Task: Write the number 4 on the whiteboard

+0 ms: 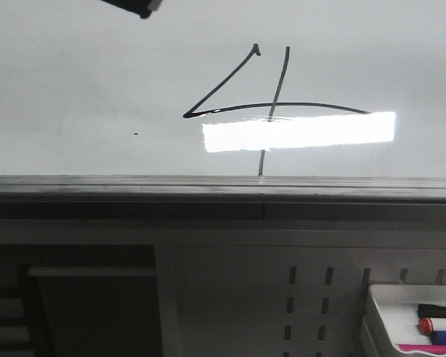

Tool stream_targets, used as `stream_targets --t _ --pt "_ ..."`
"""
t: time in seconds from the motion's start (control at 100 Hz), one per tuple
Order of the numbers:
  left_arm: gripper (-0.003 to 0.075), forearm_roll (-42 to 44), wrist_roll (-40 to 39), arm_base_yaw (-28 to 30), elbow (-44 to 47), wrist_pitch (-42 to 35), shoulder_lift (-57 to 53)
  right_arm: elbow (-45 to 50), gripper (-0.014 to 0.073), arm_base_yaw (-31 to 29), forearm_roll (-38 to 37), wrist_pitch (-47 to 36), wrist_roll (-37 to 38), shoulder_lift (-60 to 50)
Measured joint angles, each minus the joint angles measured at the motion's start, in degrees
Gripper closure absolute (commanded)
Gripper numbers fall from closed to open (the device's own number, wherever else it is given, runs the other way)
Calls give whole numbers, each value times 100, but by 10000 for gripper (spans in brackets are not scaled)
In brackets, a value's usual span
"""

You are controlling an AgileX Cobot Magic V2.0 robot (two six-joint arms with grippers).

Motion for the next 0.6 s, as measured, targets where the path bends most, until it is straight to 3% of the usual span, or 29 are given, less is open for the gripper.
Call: stream_targets --t 0.37,0.6 --pt "399 -97 0 0 0 -115 0 0 666 0 500 24 -474 19" --pt "503 -143 0 0 0 -104 0 0 666 0 523 -176 -474 69"
